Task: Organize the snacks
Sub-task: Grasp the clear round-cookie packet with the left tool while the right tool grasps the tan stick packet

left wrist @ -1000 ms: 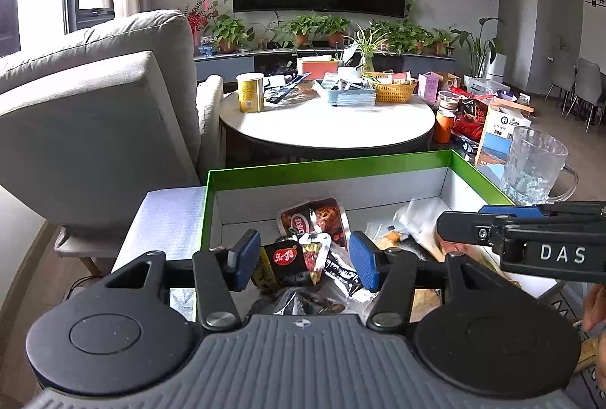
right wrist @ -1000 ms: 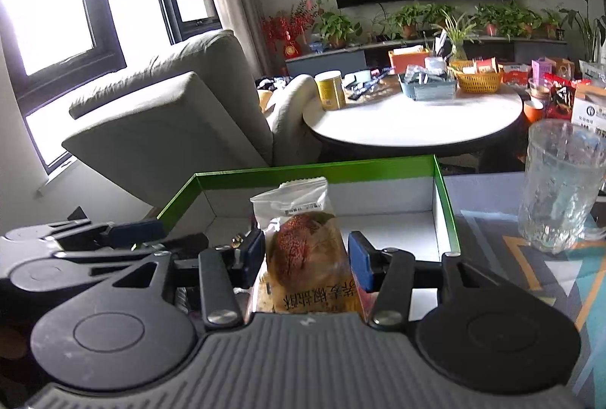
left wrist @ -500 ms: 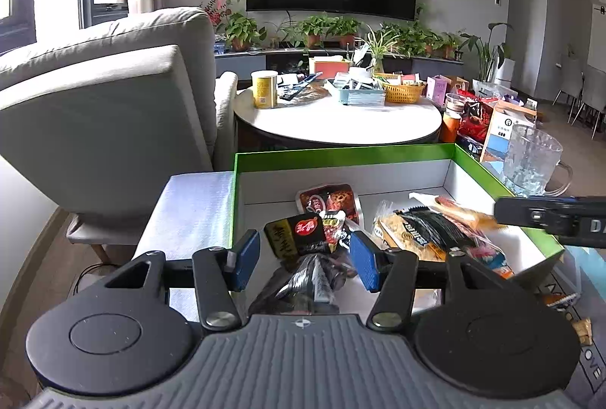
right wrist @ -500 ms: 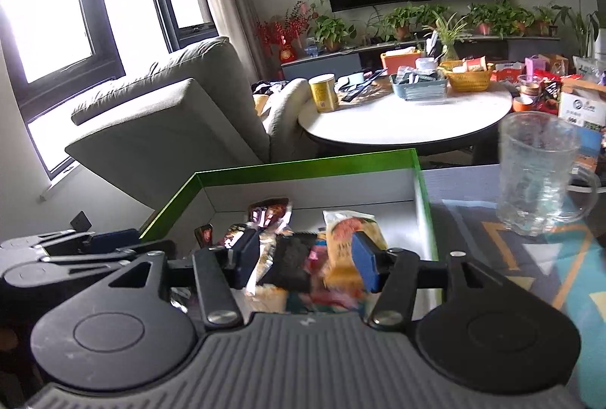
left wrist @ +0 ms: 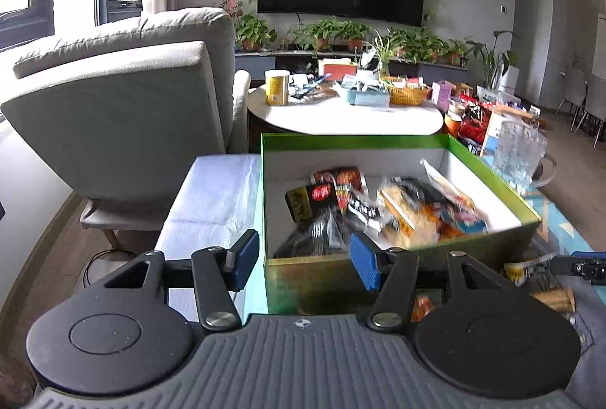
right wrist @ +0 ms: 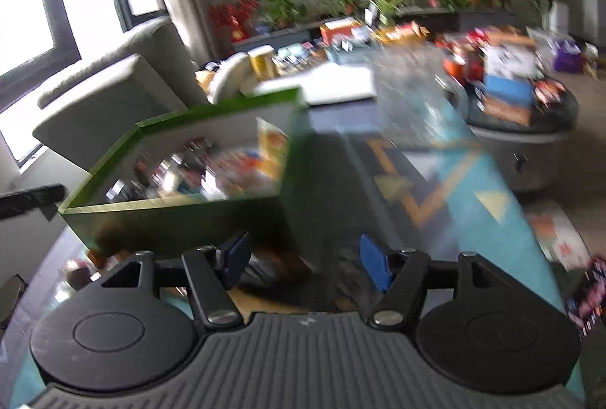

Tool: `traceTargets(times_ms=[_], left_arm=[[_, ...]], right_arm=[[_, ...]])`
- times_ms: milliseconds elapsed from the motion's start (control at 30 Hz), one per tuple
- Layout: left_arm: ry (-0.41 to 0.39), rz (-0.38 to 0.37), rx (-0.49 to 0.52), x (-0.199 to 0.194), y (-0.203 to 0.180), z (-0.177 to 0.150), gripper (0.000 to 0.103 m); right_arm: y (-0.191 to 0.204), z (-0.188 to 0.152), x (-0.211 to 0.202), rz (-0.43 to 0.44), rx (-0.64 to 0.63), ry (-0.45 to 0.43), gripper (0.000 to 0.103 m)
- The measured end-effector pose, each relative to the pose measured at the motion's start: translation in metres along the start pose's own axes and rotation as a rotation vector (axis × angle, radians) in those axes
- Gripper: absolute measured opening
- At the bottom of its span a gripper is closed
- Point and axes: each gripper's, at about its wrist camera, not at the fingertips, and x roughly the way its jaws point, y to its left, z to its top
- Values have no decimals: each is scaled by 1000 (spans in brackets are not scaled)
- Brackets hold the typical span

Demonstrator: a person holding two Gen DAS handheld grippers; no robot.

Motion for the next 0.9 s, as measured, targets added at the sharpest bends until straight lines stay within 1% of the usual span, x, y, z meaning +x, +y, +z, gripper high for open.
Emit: traceTargets(times_ms=[133,167,200,267,333,400,467,533,600,667,767,833,900], left_arm=[[36,8,-5,-1,-3,-11,51],[41,5,-9,-3,-3,-13,51],[44,0,-9,-4,-3,-14,51],[49,-6,2,-5,-5,-16,51],[60,-8,14,-5,-6,-18,51],[81,-14,21,-2,-8,-21,51],[97,-19,26,1,-9,-25,51],[115,-21,25,3,-9,-30,51],[128,-26,20,4,-9,-35,51],[140,-28,15,3,-8,-41,51],[154,-33,30,4,-8,-46,51],[150,-31,61,3,-11,-47,51],[146,-19,83,4,-13,-46,51]], right_arm=[[-6,-4,7,-32,23,7,49],[-7,-3,10,-25,31,12,49],[-10,-5,9,-4,44,19,49],[-11,-6,11,75,82,29,49],[-9,-8,10,132,86,36,49],[-1,-11,12,150,54,40,50],[9,-13,18,146,24,60,50],[18,-18,18,139,4,61,50],[28,-22,14,174,-29,83,50],[37,-27,12,228,-70,109,50],[57,-37,4,277,-201,138,50],[64,-39,2,279,-251,137,50],[66,-36,5,258,-253,133,49]])
